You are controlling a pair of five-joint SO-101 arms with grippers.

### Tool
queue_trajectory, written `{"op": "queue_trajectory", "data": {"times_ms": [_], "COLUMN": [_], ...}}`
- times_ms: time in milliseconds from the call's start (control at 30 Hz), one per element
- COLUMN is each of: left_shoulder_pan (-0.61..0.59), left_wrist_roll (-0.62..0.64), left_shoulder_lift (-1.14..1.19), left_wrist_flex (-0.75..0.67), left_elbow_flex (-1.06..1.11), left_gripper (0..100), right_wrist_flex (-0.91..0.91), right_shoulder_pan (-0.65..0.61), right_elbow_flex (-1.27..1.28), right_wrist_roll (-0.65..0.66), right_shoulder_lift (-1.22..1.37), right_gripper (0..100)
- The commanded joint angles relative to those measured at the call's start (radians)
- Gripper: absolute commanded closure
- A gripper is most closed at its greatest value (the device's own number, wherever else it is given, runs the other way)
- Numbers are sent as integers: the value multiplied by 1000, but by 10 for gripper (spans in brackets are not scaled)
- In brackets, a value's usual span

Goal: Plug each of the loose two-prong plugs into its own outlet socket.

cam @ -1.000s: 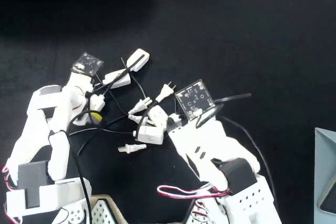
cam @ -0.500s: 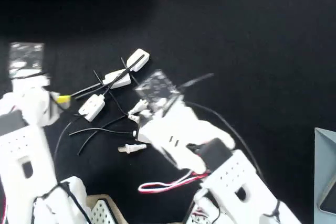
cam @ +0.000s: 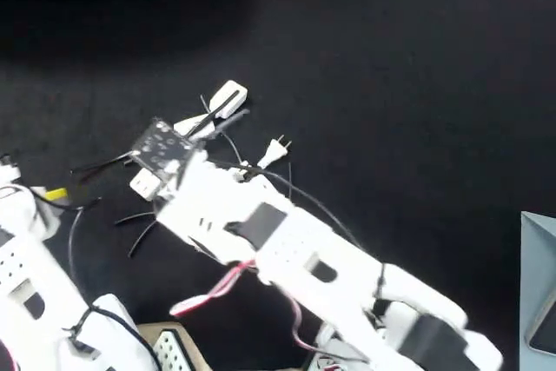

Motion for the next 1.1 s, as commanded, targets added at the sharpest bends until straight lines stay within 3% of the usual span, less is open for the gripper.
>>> {"op": "queue_trajectory", "data": {"times_ms": [0, 567, 1067], "left_shoulder_pan": [-45, -91, -87], "left_wrist_roll": [5, 5, 5], "left_shoulder_lift": [-23, -23, -18], "left_wrist_flex": [3, 3, 3], "left_elbow_flex": [-5, -4, -2], "left_gripper": [676, 676, 676], "right_wrist_flex": [-49, -118, -120], "right_shoulder_pan": [-23, -25, 17], "right_elbow_flex": [-124, -426, -486], "right_wrist_roll": [-11, 58, 61], "right_shoulder_lift": [116, 539, 601], "right_gripper": [985, 985, 985]}}
